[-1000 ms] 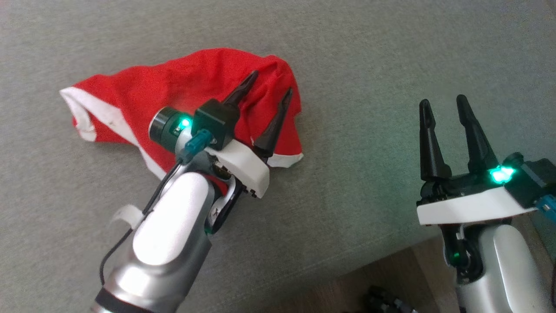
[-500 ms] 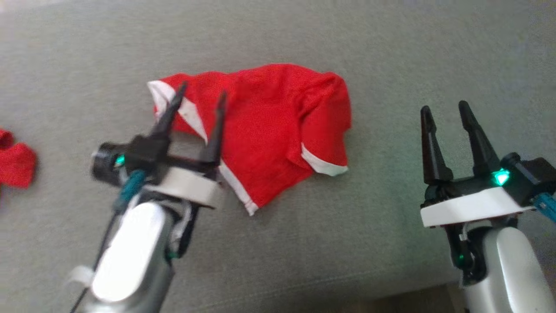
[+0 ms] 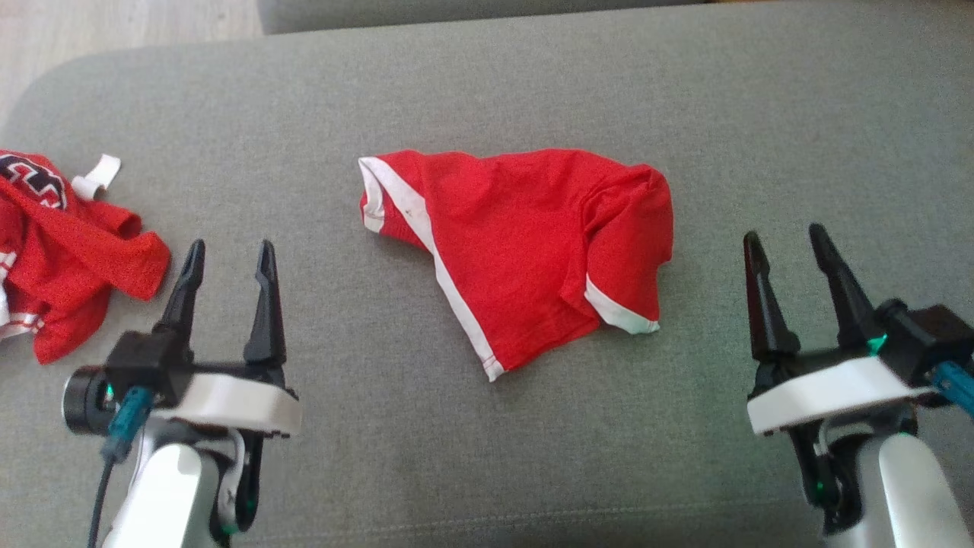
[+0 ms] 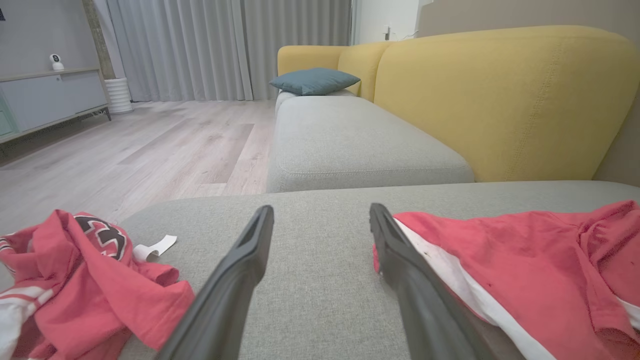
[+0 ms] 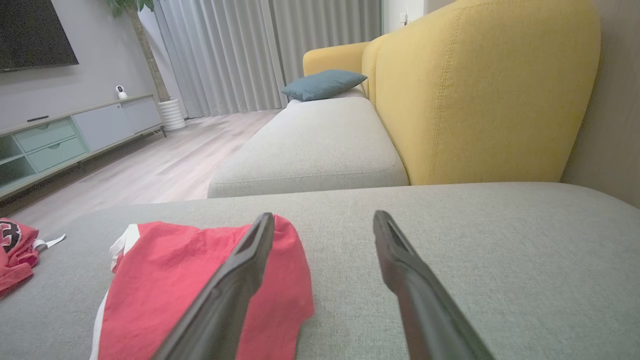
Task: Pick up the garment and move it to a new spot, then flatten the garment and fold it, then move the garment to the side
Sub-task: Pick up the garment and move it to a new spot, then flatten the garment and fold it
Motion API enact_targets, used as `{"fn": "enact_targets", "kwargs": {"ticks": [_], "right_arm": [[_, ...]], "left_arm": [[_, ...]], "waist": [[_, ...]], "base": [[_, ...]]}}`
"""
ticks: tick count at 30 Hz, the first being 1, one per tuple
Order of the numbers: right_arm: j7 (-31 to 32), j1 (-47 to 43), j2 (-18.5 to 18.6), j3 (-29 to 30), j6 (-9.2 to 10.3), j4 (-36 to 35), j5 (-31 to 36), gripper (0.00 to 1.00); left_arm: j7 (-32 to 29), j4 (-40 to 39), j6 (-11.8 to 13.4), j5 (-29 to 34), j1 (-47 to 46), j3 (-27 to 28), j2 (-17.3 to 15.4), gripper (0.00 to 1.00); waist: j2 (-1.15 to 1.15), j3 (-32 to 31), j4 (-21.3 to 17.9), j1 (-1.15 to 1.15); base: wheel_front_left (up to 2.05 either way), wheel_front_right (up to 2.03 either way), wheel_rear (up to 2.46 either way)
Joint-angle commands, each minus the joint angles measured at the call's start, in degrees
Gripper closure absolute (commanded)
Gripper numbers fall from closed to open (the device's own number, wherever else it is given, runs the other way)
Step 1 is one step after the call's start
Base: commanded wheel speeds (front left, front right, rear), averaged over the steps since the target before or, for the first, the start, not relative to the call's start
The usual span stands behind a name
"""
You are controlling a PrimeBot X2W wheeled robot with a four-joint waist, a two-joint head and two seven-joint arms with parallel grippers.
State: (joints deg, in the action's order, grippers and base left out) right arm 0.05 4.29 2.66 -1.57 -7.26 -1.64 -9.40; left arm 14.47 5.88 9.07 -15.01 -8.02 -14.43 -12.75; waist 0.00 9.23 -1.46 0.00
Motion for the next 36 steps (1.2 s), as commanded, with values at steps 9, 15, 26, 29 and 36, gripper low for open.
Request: {"fn": "enact_targets", "kwargs": {"ticks": [9,15,26,29,36], "right_arm": [[1.06,-3.25,0.21,-1.53,-0.23,-2.19,-0.1,0.0],[1.77,-5.28,0.21,-1.8,-0.23,-2.36,-0.49,0.0],[2.28,-5.45,0.21,-2.27,-0.23,-2.87,-0.89,0.0],[2.34,-5.51,0.21,-2.47,-0.23,-2.8,-0.8,0.0],[2.62,-5.39,0.21,-3.2,-0.23,-2.47,-0.63,0.0]], "left_arm": [[0.05,-4.17,0.99,1.17,2.75,0.85,-2.2,0.0],[-1.09,-5.18,1.66,0.94,5.25,0.61,-2.73,0.0],[-2.08,-6.35,2.61,0.72,6.27,0.76,-3.45,0.0],[-2.15,-6.42,2.68,0.6,6.32,0.67,-3.52,0.0],[-2.13,-6.16,2.84,0.34,6.11,0.5,-3.6,0.0]], "waist": [[0.0,-3.56,-0.23,0.0],[0.0,-5.62,-0.44,0.0],[0.0,-5.81,-0.47,0.0],[0.0,-5.82,-0.49,0.0],[0.0,-5.84,-0.37,0.0]], "base": [[0.0,0.0,0.0],[0.0,0.0,0.0],[0.0,0.0,0.0],[0.0,0.0,0.0],[0.0,0.0,0.0]]}}
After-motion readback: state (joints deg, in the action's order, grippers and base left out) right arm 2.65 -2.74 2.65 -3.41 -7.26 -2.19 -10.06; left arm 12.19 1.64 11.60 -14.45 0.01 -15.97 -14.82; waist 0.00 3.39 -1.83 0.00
